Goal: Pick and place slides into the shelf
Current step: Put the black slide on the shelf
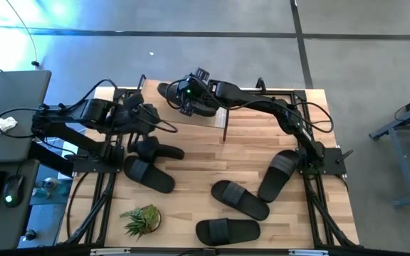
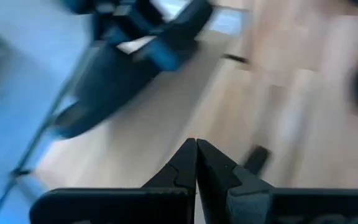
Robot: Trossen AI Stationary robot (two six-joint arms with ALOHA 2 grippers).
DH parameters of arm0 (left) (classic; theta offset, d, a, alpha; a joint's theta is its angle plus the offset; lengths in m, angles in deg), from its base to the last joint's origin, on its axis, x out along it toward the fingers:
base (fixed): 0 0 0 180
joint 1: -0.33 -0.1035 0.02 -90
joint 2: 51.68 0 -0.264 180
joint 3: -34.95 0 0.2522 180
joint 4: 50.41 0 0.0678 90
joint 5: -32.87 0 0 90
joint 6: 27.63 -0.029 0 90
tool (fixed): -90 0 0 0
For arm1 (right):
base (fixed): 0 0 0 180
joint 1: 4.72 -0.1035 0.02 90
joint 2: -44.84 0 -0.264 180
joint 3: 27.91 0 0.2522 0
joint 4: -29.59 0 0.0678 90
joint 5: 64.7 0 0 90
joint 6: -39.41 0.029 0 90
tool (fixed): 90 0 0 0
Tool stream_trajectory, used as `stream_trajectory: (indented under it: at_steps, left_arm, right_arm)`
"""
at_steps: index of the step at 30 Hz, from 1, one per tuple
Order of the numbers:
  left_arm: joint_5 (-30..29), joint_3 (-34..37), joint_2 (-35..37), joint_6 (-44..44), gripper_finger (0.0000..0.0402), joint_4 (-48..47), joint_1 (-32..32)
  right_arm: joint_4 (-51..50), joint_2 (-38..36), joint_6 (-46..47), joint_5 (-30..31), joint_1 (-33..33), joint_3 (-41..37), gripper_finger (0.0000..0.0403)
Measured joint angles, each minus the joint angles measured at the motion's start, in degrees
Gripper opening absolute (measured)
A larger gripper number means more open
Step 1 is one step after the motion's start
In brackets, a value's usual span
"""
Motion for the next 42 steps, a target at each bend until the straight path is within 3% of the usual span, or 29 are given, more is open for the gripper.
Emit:
stream_trajectory:
  at_steps: [7, 23, 42]
  left_arm:
    - [-7.8, 0.0, -2.7, 3.4, 0.0001, -1.1, -1.5]
    - [0.8, 0.0, -3.3, 3.9, 0.0003, -4.5, -12.3]
    - [-1.0, 0.0, -2.7, -0.6, 0.0001, -4.3, -14.0]
  right_arm:
    - [-0.2, 0.0, 1.3, -4.9, 0.0, 0.0, 0.0083]
    - [-1.3, -0.1, 2.7, -11.3, 0.0, 0.0, 0.0121]
    - [-10.1, -5.7, 0.9, -11.2, 0.0, 0.4, 0.0140]
